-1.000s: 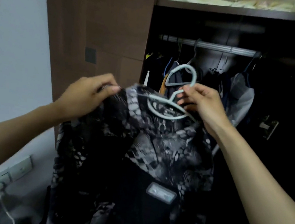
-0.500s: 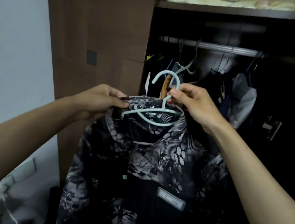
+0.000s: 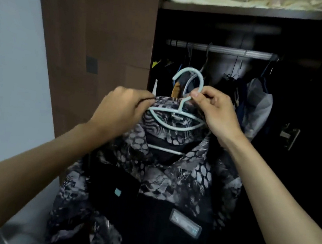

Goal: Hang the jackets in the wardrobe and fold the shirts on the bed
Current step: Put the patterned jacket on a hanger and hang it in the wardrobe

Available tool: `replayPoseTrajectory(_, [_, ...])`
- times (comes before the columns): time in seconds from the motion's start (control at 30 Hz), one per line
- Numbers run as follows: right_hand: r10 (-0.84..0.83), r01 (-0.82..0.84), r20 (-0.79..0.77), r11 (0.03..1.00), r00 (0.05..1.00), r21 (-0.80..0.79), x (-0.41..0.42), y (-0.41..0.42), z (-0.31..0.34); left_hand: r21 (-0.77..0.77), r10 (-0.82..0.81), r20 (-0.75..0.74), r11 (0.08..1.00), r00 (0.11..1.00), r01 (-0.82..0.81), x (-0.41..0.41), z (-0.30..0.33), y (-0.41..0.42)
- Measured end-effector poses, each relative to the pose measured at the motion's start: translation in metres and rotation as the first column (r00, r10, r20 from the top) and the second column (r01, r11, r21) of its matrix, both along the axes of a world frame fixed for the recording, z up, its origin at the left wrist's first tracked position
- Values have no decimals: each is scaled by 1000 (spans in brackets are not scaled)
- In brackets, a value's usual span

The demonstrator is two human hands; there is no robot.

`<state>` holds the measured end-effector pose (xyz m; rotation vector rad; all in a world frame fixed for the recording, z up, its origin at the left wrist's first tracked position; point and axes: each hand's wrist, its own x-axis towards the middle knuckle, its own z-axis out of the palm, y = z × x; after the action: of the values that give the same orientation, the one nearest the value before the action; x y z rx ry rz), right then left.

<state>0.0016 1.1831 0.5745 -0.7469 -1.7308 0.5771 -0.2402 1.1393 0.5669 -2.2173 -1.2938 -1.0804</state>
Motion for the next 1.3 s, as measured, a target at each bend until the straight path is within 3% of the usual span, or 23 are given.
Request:
replayPoseTrajectory(0.03, [13,-14,-9,1000,1000,-28,1,1,-2,-89,-44,31,995,999,46,0,0,0])
replayPoseTrajectory(0.07, [34,-35,-8,998,999,-48,1,0,-5,-276,-104,127,951,986,136,0,1,-1])
replayPoseTrajectory(0.13, [74,-77,-39,994,996,-79,2,2,-9,-574,-116,475,710,872,407,-1,8,-5])
replayPoseTrajectory(0.17, [85,-89,-55,992,995,-84,2,3,-10,-639,-106,529,604,842,477,-5,12,-6])
replayPoseTrajectory(0.23, [85,-93,-71,990,994,-108,2,3,-9,-743,-198,409,495,891,451,-16,11,0])
replayPoseTrajectory(0.3, [119,-126,-68,985,991,-118,-2,3,-6,-738,-266,277,556,923,382,-19,1,7])
replayPoseTrajectory(0.4, [146,-147,-17,986,989,-81,-9,4,5,-528,-237,398,731,886,432,-17,-9,14])
replayPoseTrajectory(0.47, [173,-159,134,981,976,-111,1,0,15,-478,-226,458,753,860,452,-20,-9,16])
replayPoseTrajectory(0.57, [267,-135,425,939,865,-315,28,-5,21,-481,-209,432,770,877,420,-28,-3,19])
replayPoseTrajectory(0.63, [278,-113,454,927,847,-356,39,-2,12,-503,-228,421,747,878,435,-31,1,17])
replayPoseTrajectory(0.77, [143,-36,376,960,916,-278,45,8,-7,-550,-257,413,695,874,464,-26,9,20])
replayPoseTrajectory(0.83, [-14,77,394,987,919,-144,39,9,-12,-567,-272,409,672,871,476,-20,14,22])
replayPoseTrajectory(0.93, [-261,250,462,964,847,86,29,2,-15,-582,-306,398,645,865,495,-14,16,30])
replayPoseTrajectory(1.0, [-221,264,485,964,846,-21,31,-9,-5,-590,-329,402,621,854,517,-11,18,36])
replayPoseTrajectory(1.07, [29,174,552,934,834,-313,43,-27,11,-607,-354,384,599,853,522,-3,21,42])
replayPoseTrajectory(1.13, [201,101,520,863,830,-495,60,-54,22,-620,-402,368,566,838,544,11,27,45])
replayPoseTrajectory(1.3, [141,27,302,870,943,-492,83,-134,5,-634,-584,260,497,769,592,67,46,61])
